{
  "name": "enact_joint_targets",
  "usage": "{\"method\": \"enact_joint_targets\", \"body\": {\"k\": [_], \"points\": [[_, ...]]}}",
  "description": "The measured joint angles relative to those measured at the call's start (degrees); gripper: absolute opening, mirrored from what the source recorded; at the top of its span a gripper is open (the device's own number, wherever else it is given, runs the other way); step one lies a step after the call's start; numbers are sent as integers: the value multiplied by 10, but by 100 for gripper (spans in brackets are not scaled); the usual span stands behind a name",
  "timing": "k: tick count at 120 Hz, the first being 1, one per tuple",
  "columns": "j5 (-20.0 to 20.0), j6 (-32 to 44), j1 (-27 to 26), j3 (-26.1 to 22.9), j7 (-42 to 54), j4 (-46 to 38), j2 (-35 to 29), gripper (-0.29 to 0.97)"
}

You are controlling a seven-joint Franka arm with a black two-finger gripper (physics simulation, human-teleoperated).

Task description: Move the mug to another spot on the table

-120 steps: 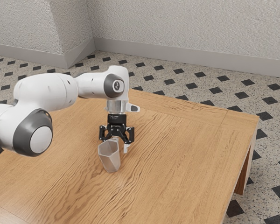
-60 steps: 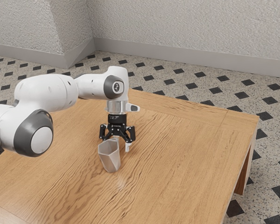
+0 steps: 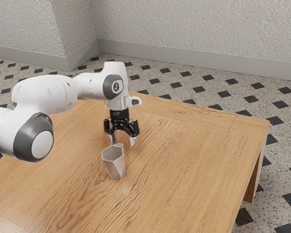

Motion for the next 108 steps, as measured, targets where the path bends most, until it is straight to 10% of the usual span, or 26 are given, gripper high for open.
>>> {"method": "enact_joint_targets", "body": {"k": [67,108], "points": [[16,51,2,-18,62,-281,-368,68],[58,-21,-4,-31,76,-293,-509,68]]}}
